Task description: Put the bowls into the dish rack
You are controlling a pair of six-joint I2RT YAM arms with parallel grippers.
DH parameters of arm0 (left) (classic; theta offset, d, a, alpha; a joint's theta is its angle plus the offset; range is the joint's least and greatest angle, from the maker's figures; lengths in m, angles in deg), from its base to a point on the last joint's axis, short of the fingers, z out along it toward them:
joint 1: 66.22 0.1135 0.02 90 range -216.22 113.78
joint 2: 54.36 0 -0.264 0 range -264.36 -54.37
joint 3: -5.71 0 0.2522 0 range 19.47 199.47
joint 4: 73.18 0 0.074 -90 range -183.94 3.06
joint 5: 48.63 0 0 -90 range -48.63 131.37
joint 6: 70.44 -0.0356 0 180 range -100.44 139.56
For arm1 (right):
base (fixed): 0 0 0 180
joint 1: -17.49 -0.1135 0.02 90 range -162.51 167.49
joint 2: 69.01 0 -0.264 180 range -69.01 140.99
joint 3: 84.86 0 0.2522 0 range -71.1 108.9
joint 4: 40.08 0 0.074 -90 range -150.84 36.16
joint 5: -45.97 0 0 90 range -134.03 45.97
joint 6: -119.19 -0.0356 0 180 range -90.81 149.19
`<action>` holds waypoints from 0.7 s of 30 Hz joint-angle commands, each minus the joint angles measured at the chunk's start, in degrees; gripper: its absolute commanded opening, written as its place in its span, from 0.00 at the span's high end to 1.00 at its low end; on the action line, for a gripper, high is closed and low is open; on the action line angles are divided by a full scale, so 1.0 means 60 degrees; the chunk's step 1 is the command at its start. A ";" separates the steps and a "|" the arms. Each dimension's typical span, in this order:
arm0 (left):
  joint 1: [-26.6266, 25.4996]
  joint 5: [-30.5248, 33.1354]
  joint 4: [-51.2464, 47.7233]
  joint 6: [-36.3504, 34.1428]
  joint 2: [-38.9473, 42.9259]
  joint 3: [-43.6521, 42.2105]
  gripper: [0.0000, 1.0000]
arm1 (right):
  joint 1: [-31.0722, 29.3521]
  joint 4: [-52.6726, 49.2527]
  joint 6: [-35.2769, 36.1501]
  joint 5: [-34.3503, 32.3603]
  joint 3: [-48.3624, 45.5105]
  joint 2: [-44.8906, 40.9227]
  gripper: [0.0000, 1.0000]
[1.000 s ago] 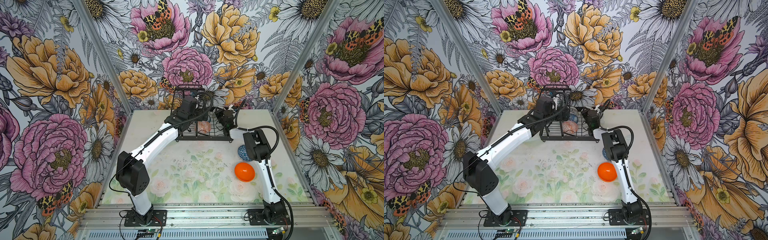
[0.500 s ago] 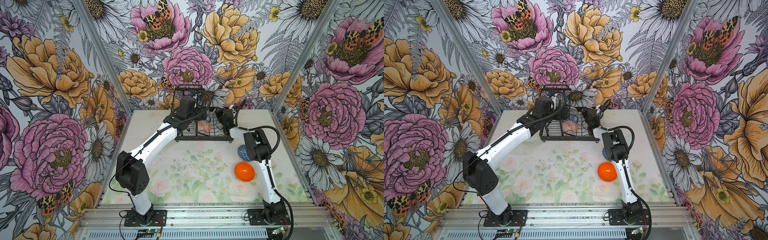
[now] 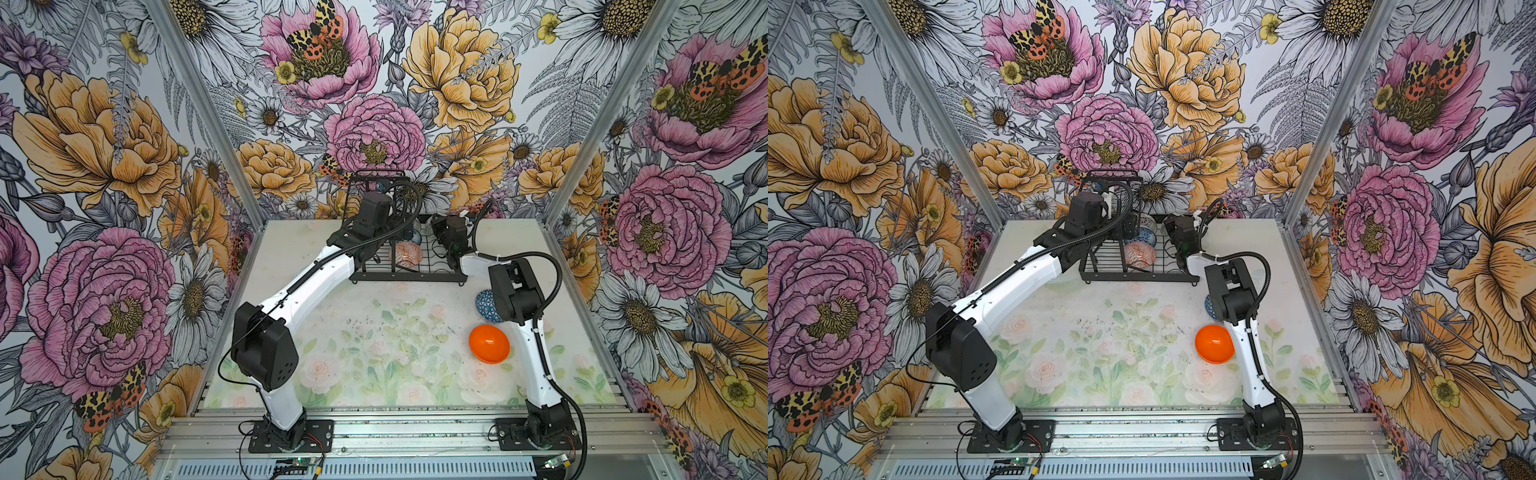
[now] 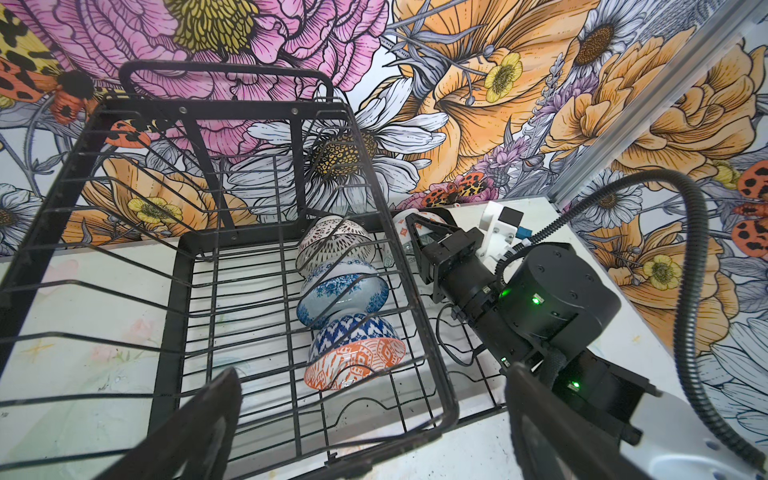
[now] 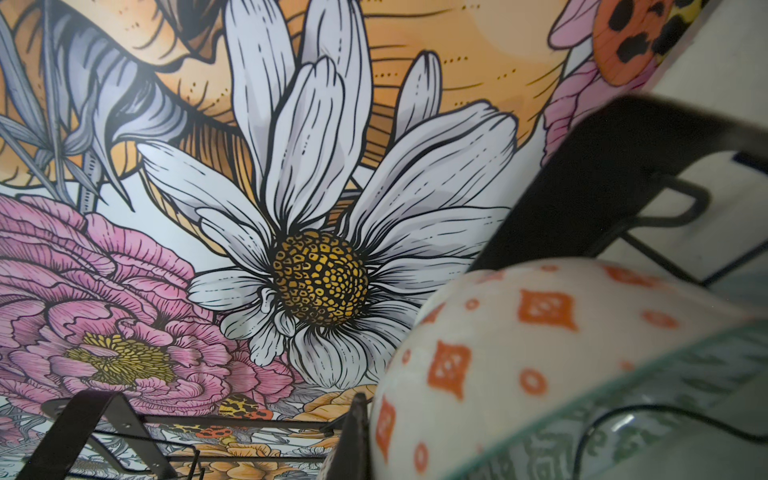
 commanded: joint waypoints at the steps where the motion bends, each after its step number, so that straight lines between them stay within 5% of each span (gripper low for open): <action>1: -0.0050 -0.0197 -0.0692 0.0293 -0.0199 -0.0101 0.01 | 0.0170 -0.1376 -0.0101 0.0170 -0.0125 -0.0074 0.94; 21: -0.0216 -0.0171 -0.0692 0.0259 -0.0438 0.0210 0.01 | 0.0398 -0.2634 -0.0179 0.0698 0.0379 -0.0060 0.80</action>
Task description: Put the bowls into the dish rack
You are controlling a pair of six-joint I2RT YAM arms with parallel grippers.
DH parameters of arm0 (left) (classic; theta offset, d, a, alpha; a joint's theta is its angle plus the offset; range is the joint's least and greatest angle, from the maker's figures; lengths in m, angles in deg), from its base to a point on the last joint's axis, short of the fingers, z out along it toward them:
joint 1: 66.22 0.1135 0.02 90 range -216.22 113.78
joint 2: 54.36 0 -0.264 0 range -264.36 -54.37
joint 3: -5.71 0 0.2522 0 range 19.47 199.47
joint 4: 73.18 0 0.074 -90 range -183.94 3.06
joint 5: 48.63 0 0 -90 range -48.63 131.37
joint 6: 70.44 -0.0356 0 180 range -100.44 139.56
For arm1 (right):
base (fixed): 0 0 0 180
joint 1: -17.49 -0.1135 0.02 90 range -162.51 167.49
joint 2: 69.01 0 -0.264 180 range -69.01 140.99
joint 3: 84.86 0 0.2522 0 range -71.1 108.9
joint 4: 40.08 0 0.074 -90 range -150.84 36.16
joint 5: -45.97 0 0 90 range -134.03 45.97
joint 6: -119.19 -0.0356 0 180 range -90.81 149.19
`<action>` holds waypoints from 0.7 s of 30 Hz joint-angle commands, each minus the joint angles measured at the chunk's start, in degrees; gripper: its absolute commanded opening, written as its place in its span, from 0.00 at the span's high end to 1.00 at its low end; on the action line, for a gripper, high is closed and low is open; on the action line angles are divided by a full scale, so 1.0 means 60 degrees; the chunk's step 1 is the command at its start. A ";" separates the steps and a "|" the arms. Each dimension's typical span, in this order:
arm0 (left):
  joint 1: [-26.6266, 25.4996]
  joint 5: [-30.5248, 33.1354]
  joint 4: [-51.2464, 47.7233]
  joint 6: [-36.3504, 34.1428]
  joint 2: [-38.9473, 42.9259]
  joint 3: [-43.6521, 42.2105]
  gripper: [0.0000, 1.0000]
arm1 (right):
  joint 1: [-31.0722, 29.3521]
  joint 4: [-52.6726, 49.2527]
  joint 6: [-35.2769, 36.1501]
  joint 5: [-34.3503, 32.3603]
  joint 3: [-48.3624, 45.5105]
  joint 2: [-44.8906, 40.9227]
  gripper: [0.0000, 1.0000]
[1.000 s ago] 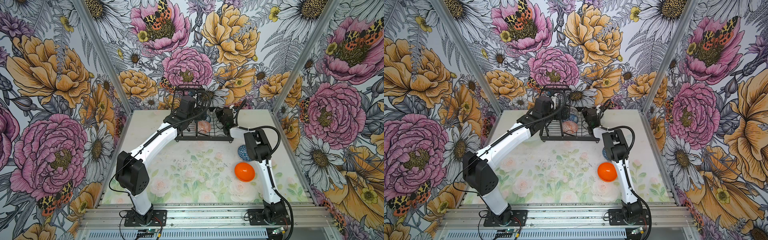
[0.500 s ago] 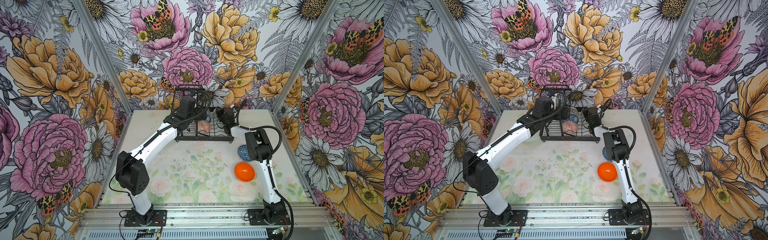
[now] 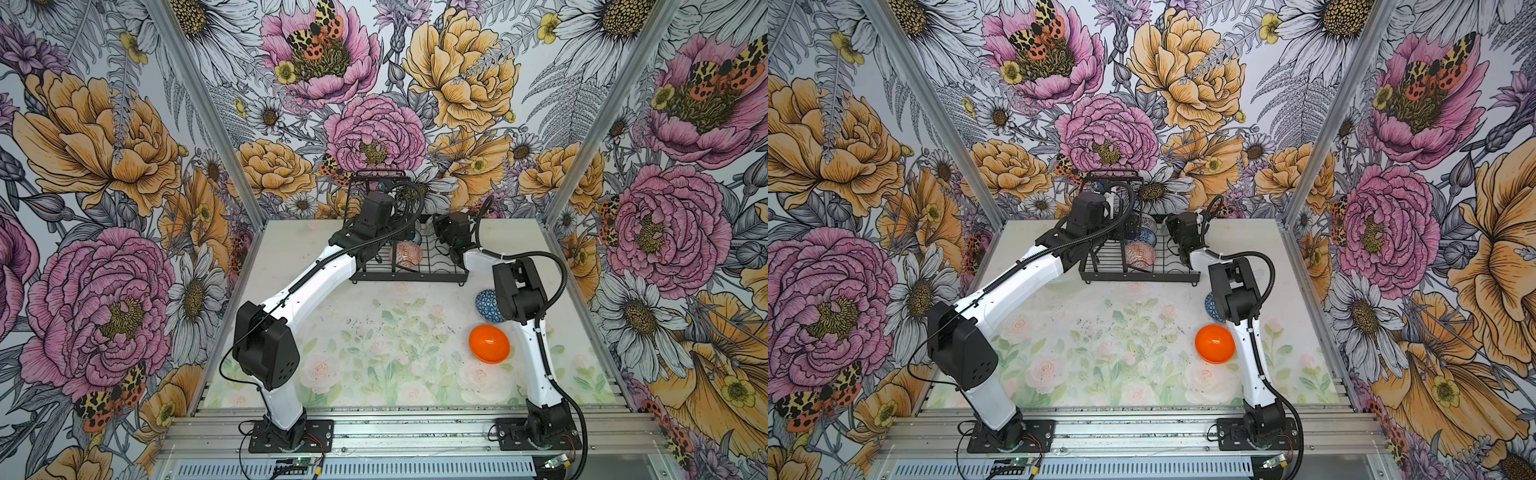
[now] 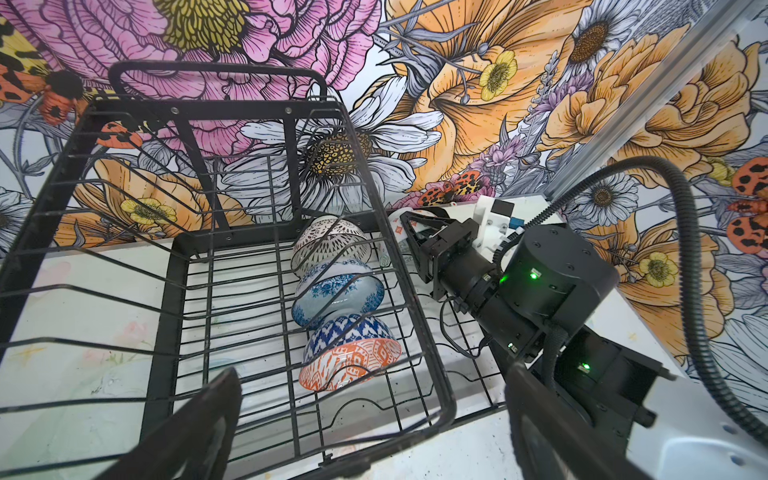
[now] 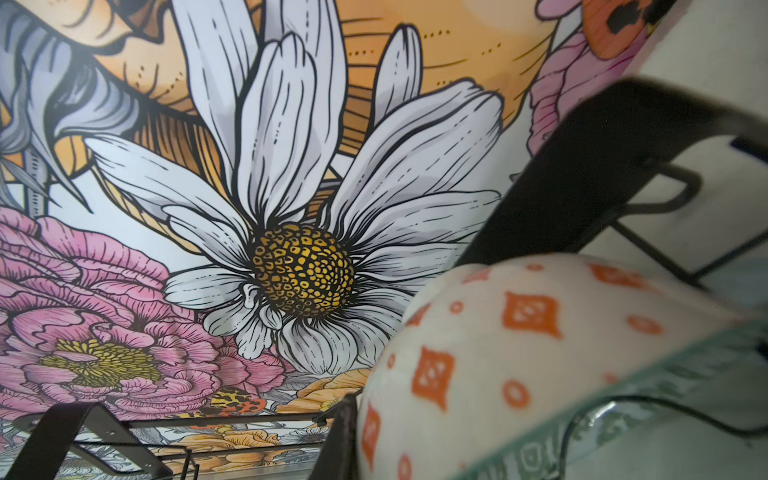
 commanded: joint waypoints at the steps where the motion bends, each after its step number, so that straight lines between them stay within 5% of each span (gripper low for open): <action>1: -0.0073 -0.0184 -0.0657 0.0251 -0.0361 0.0072 0.01 | 0.0181 -0.1392 0.0005 -0.0042 -0.0074 0.0002 0.79; 21: -0.0101 -0.0195 -0.0658 0.0264 -0.0370 0.0058 0.01 | 0.0301 -0.1245 0.0229 0.0168 0.0116 -0.0098 0.67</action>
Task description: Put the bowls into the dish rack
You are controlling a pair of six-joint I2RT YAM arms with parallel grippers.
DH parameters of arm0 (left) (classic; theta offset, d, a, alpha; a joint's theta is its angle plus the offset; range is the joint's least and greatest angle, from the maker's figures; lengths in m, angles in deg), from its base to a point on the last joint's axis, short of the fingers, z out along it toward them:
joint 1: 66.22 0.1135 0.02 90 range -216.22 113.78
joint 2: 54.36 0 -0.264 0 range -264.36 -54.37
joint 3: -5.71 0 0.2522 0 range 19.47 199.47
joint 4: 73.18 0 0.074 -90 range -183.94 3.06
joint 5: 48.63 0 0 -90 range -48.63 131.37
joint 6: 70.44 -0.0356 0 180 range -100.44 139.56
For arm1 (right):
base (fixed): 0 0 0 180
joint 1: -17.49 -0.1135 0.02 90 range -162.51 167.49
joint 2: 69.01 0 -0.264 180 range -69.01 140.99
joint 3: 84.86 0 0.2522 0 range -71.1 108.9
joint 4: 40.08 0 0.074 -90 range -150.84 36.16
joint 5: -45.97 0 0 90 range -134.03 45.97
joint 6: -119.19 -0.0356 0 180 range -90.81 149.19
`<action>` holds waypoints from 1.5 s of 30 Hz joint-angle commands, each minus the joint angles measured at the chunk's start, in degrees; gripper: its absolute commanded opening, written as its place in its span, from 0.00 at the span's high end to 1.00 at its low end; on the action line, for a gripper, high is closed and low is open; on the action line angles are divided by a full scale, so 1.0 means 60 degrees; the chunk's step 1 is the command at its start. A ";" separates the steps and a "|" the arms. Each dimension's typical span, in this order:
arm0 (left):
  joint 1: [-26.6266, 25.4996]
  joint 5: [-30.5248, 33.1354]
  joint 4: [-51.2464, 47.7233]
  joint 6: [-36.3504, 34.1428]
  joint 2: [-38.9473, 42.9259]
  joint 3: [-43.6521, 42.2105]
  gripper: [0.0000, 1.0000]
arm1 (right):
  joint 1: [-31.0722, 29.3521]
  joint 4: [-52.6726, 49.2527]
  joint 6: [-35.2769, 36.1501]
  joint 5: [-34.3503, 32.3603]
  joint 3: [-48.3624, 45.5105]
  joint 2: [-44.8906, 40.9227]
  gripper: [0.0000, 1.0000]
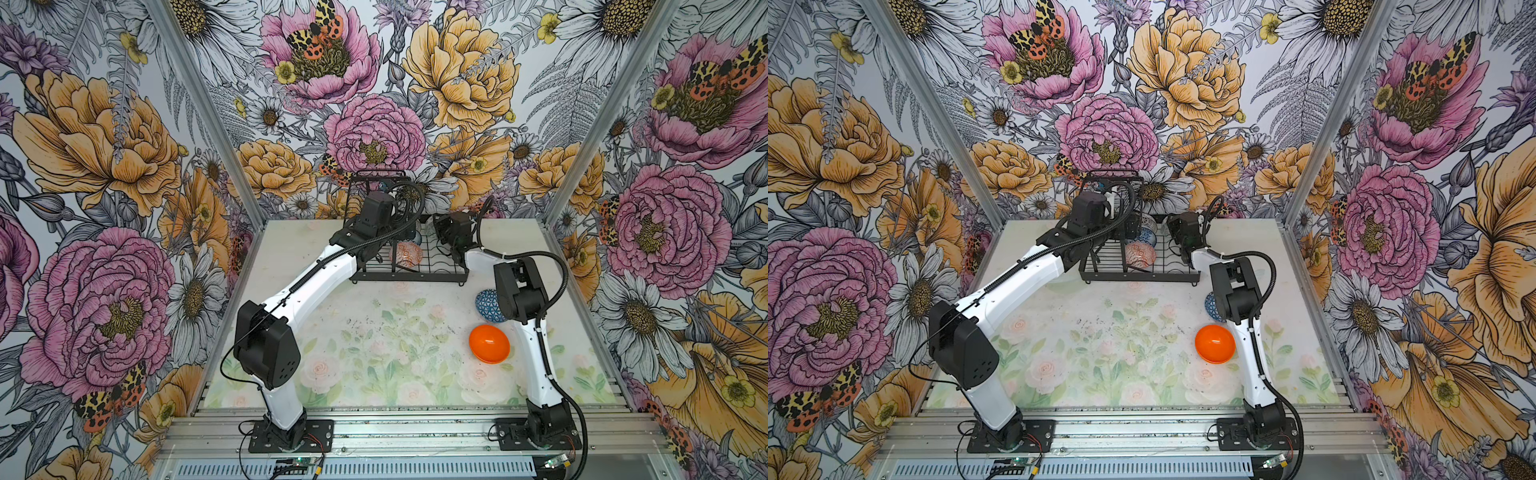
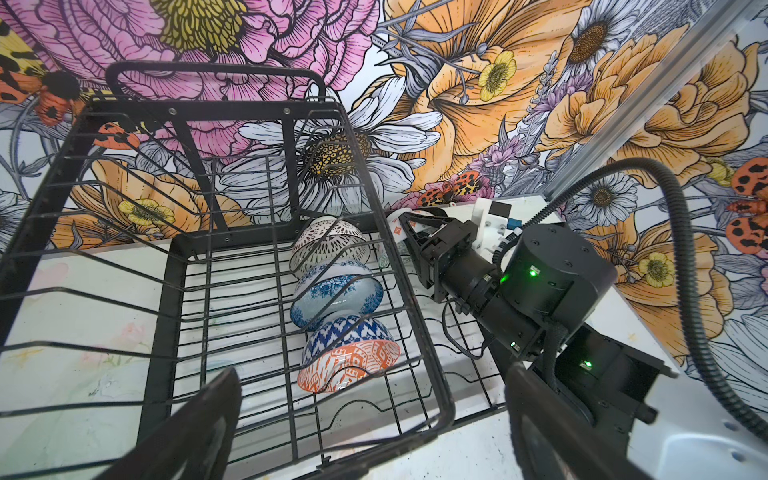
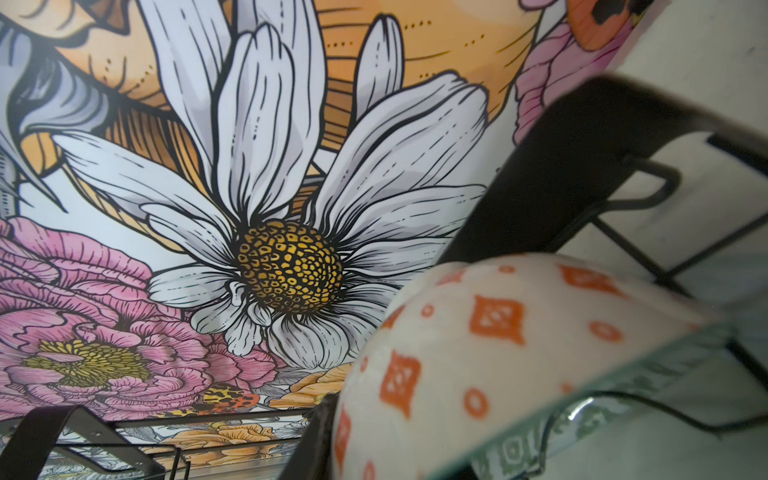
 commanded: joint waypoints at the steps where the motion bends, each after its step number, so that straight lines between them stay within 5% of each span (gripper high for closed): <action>1: -0.0101 -0.0209 -0.0661 0.0260 -0.0333 0.0008 0.01 | 0.0236 -0.1014 0.0276 -0.0035 0.0161 -0.0075 0.67; 39: -0.0320 -0.0236 -0.0661 0.0293 -0.0906 0.0525 0.01 | 0.0562 -0.1392 0.0761 0.0624 0.0920 -0.0169 0.43; 42: -0.0335 -0.0120 -0.0660 0.0208 -0.0896 0.0588 0.01 | 0.0599 -0.1599 0.0813 0.0668 0.0938 -0.0314 0.35; 45: -0.0442 0.0040 -0.0662 -0.0135 -0.0879 0.0625 0.01 | 0.0648 -0.1928 0.0981 0.0765 0.0922 -0.0530 0.01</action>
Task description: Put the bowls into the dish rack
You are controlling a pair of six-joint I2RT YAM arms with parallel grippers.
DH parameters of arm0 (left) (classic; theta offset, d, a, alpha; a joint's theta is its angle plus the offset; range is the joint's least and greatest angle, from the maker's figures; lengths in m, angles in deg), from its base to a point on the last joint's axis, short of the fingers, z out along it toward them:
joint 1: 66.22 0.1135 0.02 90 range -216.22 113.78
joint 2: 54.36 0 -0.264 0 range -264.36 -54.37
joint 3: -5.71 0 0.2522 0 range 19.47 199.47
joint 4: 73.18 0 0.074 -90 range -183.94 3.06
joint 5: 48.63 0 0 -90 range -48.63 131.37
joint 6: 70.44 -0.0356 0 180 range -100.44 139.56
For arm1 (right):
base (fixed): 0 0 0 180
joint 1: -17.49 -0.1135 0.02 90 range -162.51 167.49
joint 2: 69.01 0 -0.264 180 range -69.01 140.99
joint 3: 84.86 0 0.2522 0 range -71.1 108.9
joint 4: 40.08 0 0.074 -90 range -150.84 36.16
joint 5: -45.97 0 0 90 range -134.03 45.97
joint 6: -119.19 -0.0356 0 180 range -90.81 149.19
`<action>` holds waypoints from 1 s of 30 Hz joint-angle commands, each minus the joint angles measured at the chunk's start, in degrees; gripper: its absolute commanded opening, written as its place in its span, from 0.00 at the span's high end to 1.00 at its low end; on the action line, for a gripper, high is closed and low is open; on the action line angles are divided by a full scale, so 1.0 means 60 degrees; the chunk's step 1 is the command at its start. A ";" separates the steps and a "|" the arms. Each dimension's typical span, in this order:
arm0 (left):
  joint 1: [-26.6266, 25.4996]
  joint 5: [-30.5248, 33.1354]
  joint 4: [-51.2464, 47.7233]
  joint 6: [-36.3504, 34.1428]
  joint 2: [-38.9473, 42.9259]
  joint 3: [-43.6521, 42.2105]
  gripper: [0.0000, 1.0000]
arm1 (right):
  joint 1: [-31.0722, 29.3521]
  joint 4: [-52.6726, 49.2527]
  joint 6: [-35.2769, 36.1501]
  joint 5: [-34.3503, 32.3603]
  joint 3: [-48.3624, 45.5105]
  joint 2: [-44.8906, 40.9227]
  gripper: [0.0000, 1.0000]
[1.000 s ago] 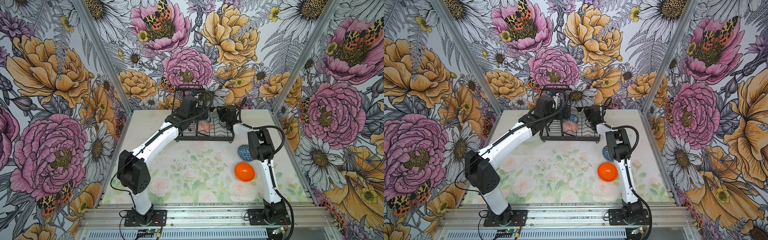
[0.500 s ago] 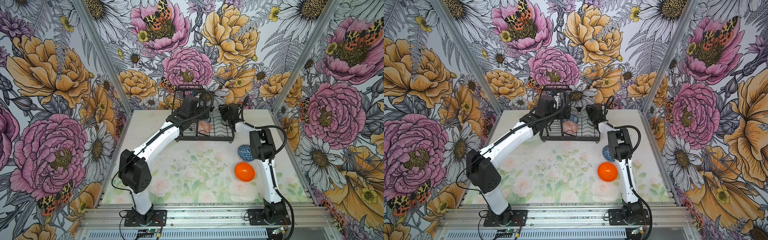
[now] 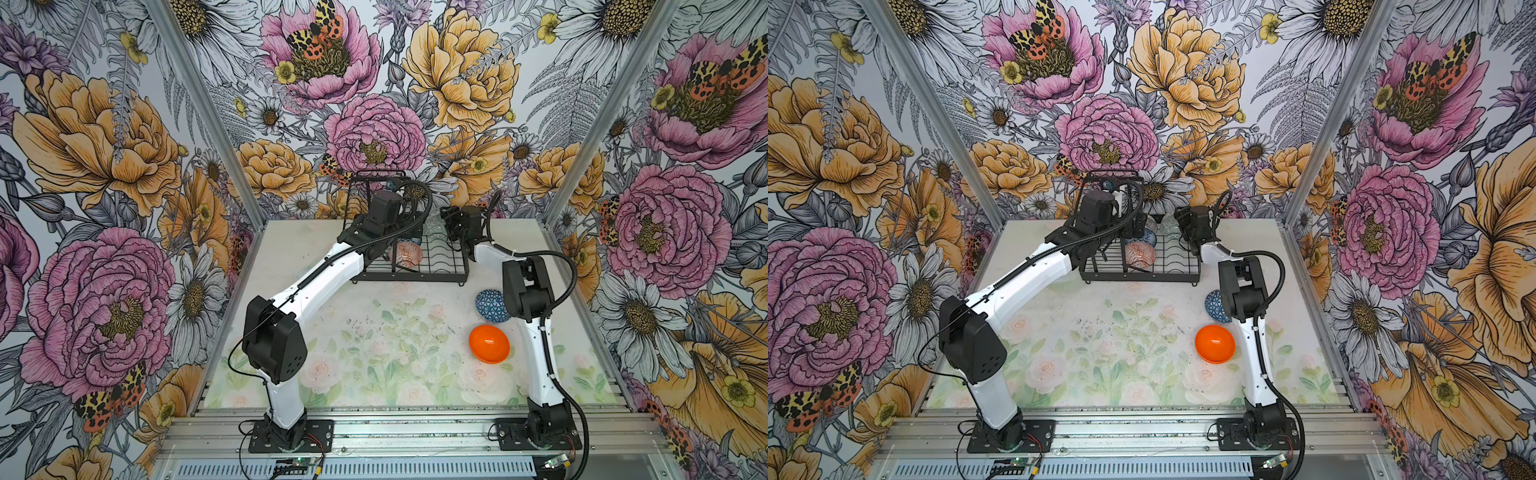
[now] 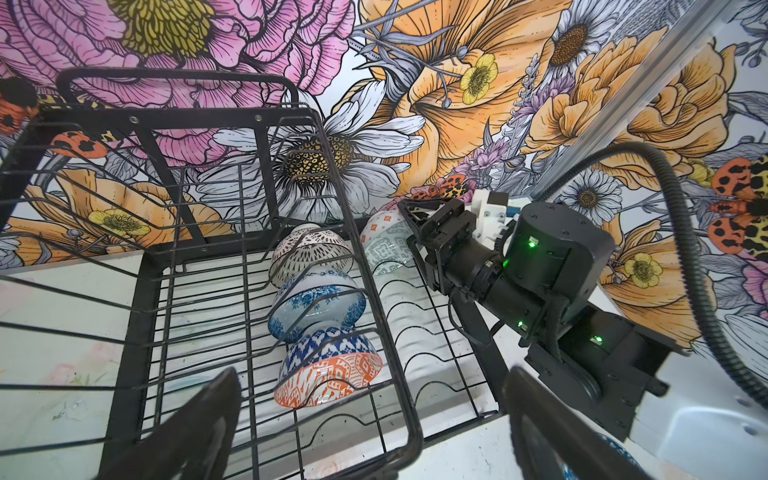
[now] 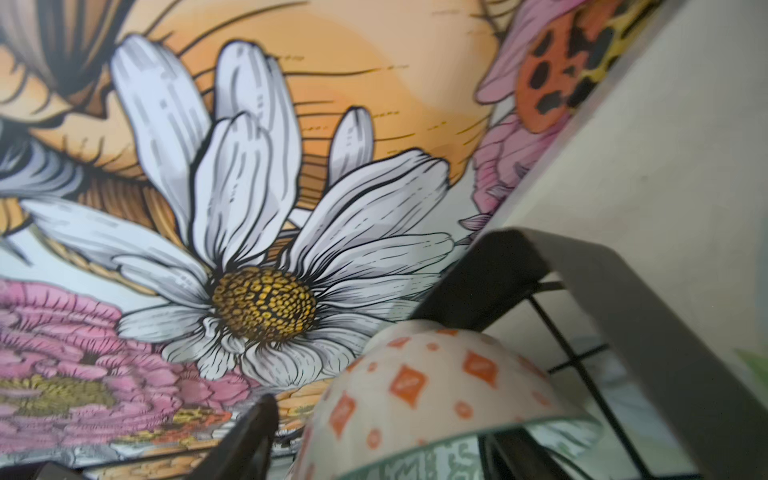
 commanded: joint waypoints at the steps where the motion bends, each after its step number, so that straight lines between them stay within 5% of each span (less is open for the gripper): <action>1: -0.0260 0.0160 -0.0742 -0.0333 -0.0358 0.0059 0.01 | 0.0118 -0.0599 0.0400 0.0112 0.0164 -0.0562 0.01; 7: -0.0774 0.0993 -0.0741 -0.1461 0.0163 -0.0125 0.01 | 0.0219 -0.0972 0.0649 0.0332 -0.0047 -0.1173 0.01; 20: -0.1640 0.1904 -0.0722 -0.1744 0.1108 -0.0996 0.01 | 0.0234 -0.1181 0.1240 0.0357 -0.1876 -0.3270 0.01; 30: -0.2187 0.2700 -0.0693 -0.2042 0.1286 -0.1234 0.01 | 0.0279 -0.2640 0.3140 0.0149 -0.3734 -0.5478 0.01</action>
